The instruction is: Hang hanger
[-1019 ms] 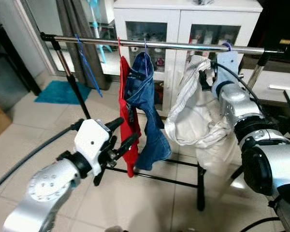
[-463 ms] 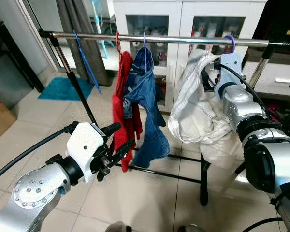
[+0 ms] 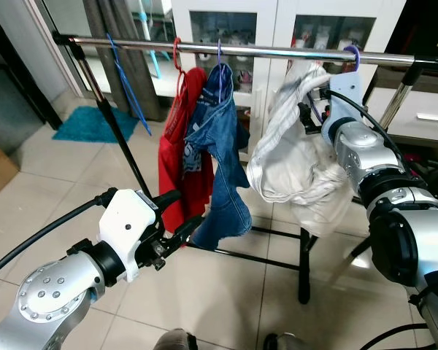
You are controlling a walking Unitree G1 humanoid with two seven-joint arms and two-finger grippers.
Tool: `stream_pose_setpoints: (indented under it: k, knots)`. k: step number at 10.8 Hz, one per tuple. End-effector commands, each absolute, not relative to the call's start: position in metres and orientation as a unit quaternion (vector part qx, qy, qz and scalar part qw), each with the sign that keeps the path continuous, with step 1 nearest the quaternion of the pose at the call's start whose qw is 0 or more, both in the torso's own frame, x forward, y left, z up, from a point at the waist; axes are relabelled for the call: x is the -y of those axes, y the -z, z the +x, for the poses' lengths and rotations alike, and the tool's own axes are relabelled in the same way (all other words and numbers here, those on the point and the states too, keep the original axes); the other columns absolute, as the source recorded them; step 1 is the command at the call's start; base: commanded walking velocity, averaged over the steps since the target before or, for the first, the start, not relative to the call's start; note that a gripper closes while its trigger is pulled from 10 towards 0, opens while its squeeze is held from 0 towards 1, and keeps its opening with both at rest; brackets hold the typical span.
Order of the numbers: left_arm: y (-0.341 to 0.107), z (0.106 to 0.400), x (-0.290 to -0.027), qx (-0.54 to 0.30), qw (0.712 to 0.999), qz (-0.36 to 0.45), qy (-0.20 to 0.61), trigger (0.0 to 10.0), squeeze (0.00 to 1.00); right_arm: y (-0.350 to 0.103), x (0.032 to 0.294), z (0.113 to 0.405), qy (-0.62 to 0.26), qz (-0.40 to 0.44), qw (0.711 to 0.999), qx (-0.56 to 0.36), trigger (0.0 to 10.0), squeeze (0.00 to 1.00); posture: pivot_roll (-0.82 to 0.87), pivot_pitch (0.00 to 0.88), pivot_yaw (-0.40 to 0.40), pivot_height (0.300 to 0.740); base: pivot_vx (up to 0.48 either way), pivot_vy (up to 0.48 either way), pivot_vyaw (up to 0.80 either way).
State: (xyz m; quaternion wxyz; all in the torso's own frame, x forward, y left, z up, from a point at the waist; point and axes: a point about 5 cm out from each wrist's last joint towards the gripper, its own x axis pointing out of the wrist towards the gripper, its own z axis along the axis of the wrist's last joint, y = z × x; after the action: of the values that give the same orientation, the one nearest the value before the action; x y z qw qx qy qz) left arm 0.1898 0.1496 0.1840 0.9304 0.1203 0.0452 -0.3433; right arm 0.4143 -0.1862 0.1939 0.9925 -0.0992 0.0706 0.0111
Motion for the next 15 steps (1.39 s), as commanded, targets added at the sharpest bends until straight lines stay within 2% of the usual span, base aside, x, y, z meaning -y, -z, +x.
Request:
stream_pose_setpoints:
  k: [1, 5, 7, 10, 12, 13, 15]
  knots:
    - [-0.187, 0.187, -0.151, -0.041, 0.933, 0.123, 0.336, 10.0, 0.00, -0.199, 0.178, 0.417, -0.027, -0.105, 0.991, -0.074, 10.0, 0.00, 0.24, 0.123, 0.063, 0.740, 0.000, 0.000, 0.00]
    - [-0.186, 0.187, -0.151, -0.045, 0.936, 0.120, 0.326, 10.0, 0.00, -0.199, 0.179, 0.417, -0.016, -0.078, 0.991, -0.109, 10.0, 0.00, 0.23, 0.120, 0.042, 0.740, 0.000, 0.000, 0.00]
    - [-0.185, 0.188, -0.151, -0.044, 0.940, 0.121, 0.315, 10.0, 0.00, -0.205, 0.178, 0.419, -0.023, -0.061, 0.994, -0.089, 10.0, 0.00, 0.23, 0.116, 0.030, 0.740, 0.000, 0.000, 0.00]
    - [-0.175, 0.201, -0.156, -0.037, 0.962, 0.121, 0.240, 10.0, 0.00, -0.223, 0.177, 0.420, -0.073, -0.049, 0.996, -0.026, 10.0, 0.00, 0.15, 0.077, 0.028, 0.740, 0.000, 0.000, 0.00]
    - [-0.170, 0.210, -0.150, -0.027, 0.970, 0.111, 0.214, 10.0, 0.00, -0.223, 0.180, 0.410, -0.118, -0.027, 0.992, 0.038, 10.0, 0.00, 0.09, 0.030, 0.042, 0.740, 0.000, 0.000, 0.00]
    - [-0.165, 0.217, -0.154, -0.024, 0.980, 0.103, 0.168, 10.0, 0.00, -0.213, 0.176, 0.374, -0.140, 0.008, 0.987, 0.083, 10.0, 0.00, 0.02, 0.000, 0.057, 0.740, 0.000, 0.000, 0.00]
    - [-0.162, 0.222, -0.154, -0.005, 0.987, 0.082, 0.135, 10.0, 0.00, -0.187, 0.168, 0.315, -0.123, 0.042, 0.989, 0.074, 10.0, 0.00, -0.01, 0.000, 0.053, 0.740, 0.000, 0.000, 0.00]
